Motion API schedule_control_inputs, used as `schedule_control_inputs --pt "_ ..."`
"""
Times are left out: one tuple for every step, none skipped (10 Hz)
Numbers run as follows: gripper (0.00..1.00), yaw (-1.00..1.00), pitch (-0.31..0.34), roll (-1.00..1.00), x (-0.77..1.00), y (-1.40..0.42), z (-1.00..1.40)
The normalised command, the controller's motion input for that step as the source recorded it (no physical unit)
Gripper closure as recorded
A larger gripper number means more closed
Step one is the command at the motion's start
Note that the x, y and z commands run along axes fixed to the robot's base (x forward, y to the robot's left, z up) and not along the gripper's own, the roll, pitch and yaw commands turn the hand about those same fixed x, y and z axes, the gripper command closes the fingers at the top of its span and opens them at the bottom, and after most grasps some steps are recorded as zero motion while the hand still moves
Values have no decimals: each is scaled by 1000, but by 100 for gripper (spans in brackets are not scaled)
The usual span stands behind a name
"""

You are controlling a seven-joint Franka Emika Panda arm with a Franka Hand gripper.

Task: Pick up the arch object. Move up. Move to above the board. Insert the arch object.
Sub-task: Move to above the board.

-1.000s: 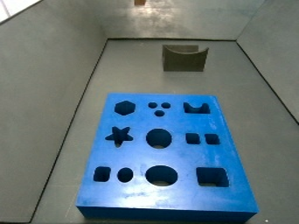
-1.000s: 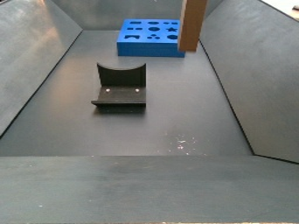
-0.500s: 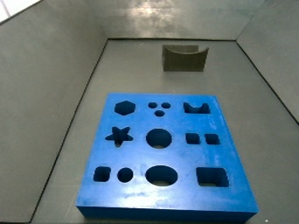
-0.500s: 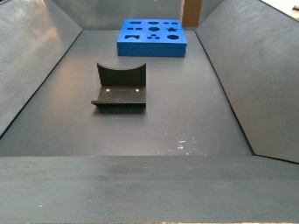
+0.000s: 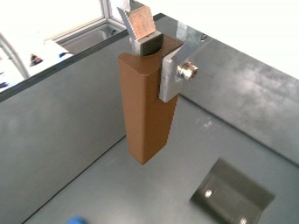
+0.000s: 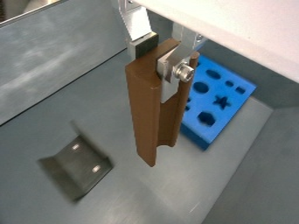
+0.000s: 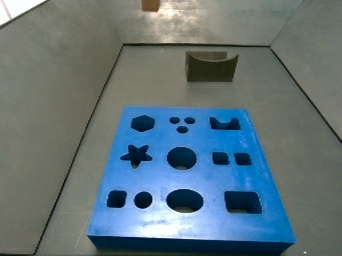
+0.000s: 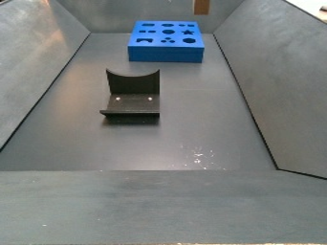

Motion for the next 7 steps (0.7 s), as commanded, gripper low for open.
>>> schedule_control_inputs --pt "100 9 105 -2 77 -1000 -11" --pt "100 9 108 -6 91 -1000 -11" --pt "100 12 108 -8 104 -1000 -8" --pt "100 11 109 -2 111 -1000 -6" --pt "100 12 109 -1 127 -1000 4" --pt "100 9 112 4 150 -905 16" --pt "100 10 119 5 127 -615 17"
